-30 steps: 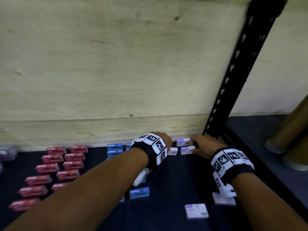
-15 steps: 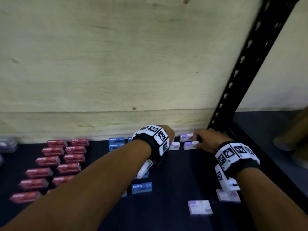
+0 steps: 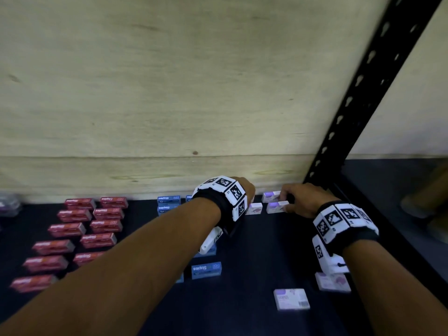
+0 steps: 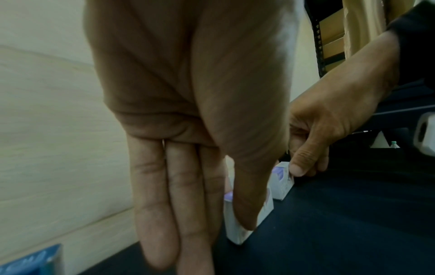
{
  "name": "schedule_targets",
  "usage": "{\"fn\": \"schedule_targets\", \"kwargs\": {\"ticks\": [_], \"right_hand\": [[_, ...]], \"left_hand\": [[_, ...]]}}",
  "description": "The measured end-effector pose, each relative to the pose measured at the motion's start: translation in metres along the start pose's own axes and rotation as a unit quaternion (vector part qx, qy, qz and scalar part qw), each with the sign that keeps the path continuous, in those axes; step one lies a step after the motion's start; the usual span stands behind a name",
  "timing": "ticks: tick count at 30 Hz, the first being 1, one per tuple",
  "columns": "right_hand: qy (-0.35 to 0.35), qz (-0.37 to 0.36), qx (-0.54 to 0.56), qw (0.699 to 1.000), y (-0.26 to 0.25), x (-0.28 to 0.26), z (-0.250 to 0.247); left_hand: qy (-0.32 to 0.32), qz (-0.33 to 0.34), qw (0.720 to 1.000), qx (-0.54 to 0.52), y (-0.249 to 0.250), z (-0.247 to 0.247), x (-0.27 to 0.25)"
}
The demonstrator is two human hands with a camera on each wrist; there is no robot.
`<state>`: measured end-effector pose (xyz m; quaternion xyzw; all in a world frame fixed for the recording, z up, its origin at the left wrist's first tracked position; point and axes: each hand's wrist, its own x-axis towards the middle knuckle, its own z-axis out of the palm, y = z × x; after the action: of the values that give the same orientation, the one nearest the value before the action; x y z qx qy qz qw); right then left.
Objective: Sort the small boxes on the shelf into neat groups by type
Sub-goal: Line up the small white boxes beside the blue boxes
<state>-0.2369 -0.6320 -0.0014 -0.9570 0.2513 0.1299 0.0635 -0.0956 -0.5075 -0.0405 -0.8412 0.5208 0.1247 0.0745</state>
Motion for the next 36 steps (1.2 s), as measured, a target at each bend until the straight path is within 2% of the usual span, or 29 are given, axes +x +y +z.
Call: {"fn": "schedule_targets", "kwargs": {"ticks": [8, 11, 13, 16, 19, 24, 30, 36], "right_hand": [[-0.001, 0.012, 0.043, 0.999, 0.007, -0.001, 0.007], [-0.032, 0.016, 0.073, 0.997, 0.013, -0.009, 0.007], [-0.060, 0.025, 0.087, 0.994, 0.018, -0.018, 0.003], [-0.085, 0.027, 0.055, 0.994, 0.022, -0.034, 0.002], [-0.120, 0.034, 0.041, 0.991, 0.023, -0.045, 0.007], [-0.177, 0.059, 0.024, 0.982, 0.021, -0.071, 0.011], [-0.219, 0.057, -0.043, 0.973, 0.018, -0.101, 0.016], [-0.186, 0.042, -0.040, 0.981, 0.022, -0.111, 0.025]], "left_hand": [[-0.024, -0.018, 0.999, -0.015, -0.006, -0.008, -0.010], [-0.023, -0.013, 0.999, -0.020, -0.011, -0.015, -0.024], [0.007, -0.020, 0.999, -0.028, -0.009, -0.022, -0.037], [0.016, -0.014, 1.000, -0.021, 0.010, -0.042, -0.064], [0.014, 0.031, 0.999, -0.031, 0.041, -0.051, -0.091], [-0.057, 0.106, 0.991, -0.056, 0.092, -0.026, -0.121], [-0.065, 0.107, 0.991, -0.058, 0.117, 0.004, -0.135], [-0.043, 0.119, 0.991, -0.043, 0.120, 0.015, -0.142]]}}
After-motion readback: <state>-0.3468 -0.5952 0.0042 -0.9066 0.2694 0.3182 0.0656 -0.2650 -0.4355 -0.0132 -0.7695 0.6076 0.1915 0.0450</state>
